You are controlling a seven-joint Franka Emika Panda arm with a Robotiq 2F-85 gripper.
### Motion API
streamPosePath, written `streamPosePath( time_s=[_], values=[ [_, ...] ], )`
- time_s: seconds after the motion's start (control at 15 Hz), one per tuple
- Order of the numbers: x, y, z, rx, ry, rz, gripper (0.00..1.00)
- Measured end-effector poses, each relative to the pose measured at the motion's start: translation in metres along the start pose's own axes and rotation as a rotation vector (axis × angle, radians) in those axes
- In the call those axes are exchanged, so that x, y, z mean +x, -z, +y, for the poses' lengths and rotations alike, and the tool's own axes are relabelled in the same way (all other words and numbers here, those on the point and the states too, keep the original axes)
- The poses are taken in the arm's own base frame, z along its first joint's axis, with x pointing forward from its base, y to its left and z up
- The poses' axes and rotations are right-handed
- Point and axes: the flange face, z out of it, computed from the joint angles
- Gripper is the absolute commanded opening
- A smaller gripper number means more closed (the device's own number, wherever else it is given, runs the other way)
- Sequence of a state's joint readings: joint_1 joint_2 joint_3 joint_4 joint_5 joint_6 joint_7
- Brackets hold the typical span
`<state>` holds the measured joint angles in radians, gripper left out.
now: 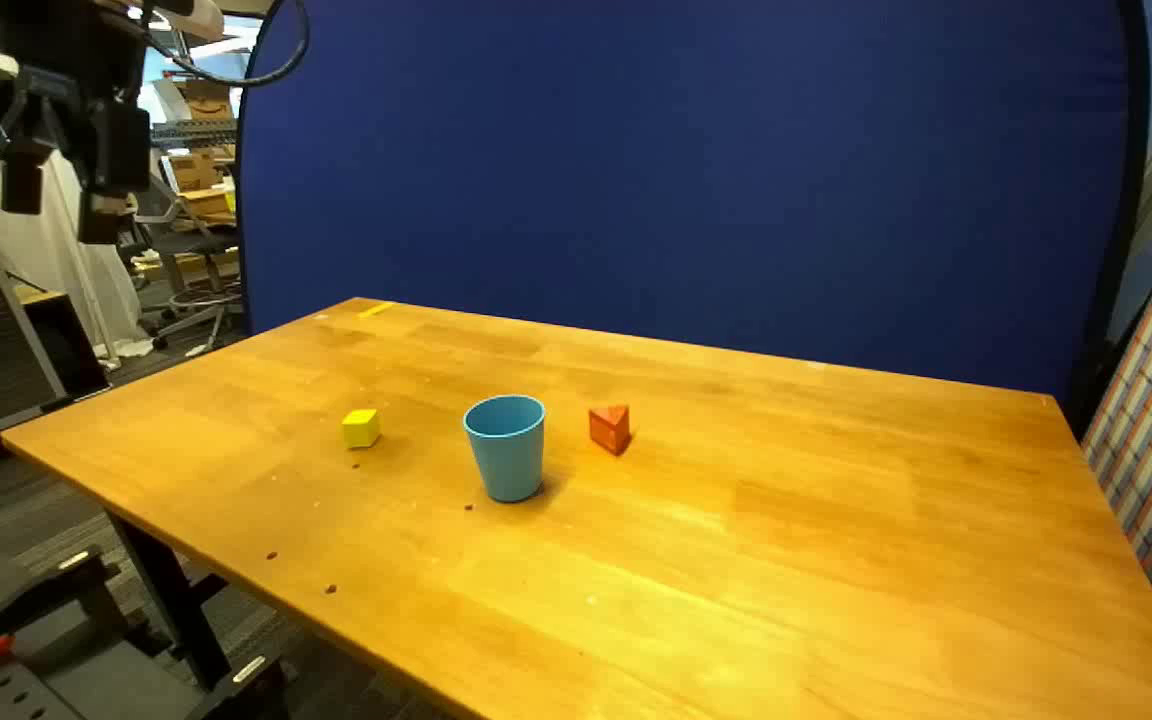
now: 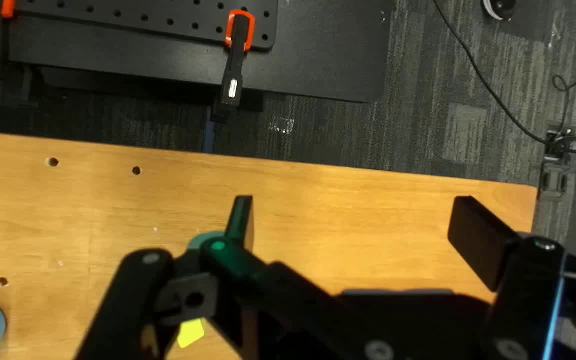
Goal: Put the yellow block in the cup
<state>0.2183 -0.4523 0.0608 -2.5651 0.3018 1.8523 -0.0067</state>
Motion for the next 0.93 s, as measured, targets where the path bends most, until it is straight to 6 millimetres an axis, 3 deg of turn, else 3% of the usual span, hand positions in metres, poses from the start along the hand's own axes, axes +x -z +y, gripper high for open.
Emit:
streamPosePath(
  time_s=[0.67, 0.8, 0.93],
  values=[
    [0.001, 0.001, 0.001, 0.001, -0.004, 0.001, 1.00],
    [0.012, 0.005, 0.007, 0.006, -0.032, 0.025, 1.00],
    [0.038, 0.010, 0.019, 0.013, -0.082, 0.070, 1.00]
  ],
)
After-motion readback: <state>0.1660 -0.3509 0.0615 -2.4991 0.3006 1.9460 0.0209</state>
